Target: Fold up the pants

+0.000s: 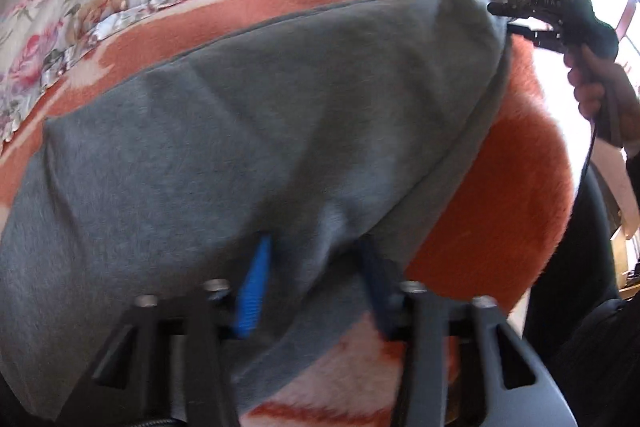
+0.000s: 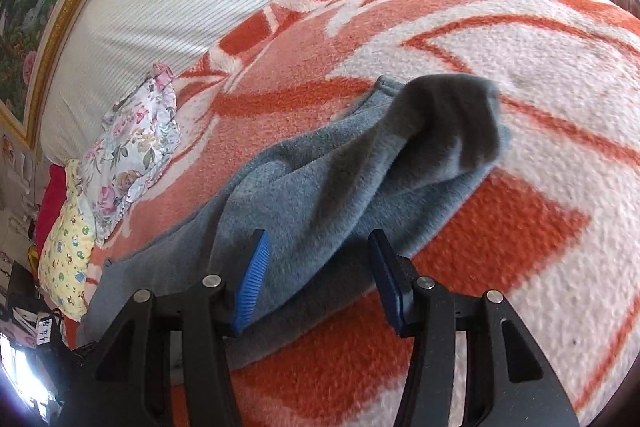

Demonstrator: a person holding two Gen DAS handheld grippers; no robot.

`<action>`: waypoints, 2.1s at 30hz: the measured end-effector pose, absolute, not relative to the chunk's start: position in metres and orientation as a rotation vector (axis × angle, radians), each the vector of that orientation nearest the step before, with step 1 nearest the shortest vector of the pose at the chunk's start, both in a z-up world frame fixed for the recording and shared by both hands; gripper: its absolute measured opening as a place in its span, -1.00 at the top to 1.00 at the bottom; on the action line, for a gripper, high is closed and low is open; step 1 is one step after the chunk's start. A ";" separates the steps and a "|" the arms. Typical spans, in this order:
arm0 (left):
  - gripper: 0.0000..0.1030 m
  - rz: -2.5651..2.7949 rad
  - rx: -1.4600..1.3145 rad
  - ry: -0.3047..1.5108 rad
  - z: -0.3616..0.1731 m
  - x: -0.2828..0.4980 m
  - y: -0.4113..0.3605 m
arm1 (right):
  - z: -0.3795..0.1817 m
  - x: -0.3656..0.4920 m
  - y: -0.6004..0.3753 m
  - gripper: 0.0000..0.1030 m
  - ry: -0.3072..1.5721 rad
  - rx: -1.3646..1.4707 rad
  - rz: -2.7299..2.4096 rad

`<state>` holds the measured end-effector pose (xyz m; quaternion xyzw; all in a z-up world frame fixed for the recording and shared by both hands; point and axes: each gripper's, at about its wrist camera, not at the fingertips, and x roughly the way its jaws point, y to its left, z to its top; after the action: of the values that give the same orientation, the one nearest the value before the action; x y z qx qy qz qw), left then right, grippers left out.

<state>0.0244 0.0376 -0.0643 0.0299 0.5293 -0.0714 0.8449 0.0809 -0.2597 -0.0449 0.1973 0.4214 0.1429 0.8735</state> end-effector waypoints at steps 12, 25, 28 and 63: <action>0.93 -0.383 0.119 1.186 -0.051 -0.006 0.018 | -0.030 0.071 -0.268 0.92 0.836 0.379 0.377; 0.15 -0.407 0.022 1.076 0.010 0.107 -0.011 | -0.044 0.063 -0.321 0.17 0.814 0.587 0.242; 0.09 -0.431 0.001 1.054 0.015 0.154 -0.036 | -0.048 0.060 -0.334 0.17 0.795 0.654 0.236; 0.40 -0.497 0.222 1.125 -0.043 0.346 -0.212 | -0.048 0.071 -0.386 -0.14 0.724 0.784 0.153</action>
<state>0.3462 -0.2120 -0.0428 0.1040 0.5265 -0.2327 0.8111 0.0712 -0.3861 -0.0481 0.3734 0.3446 0.0728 0.8582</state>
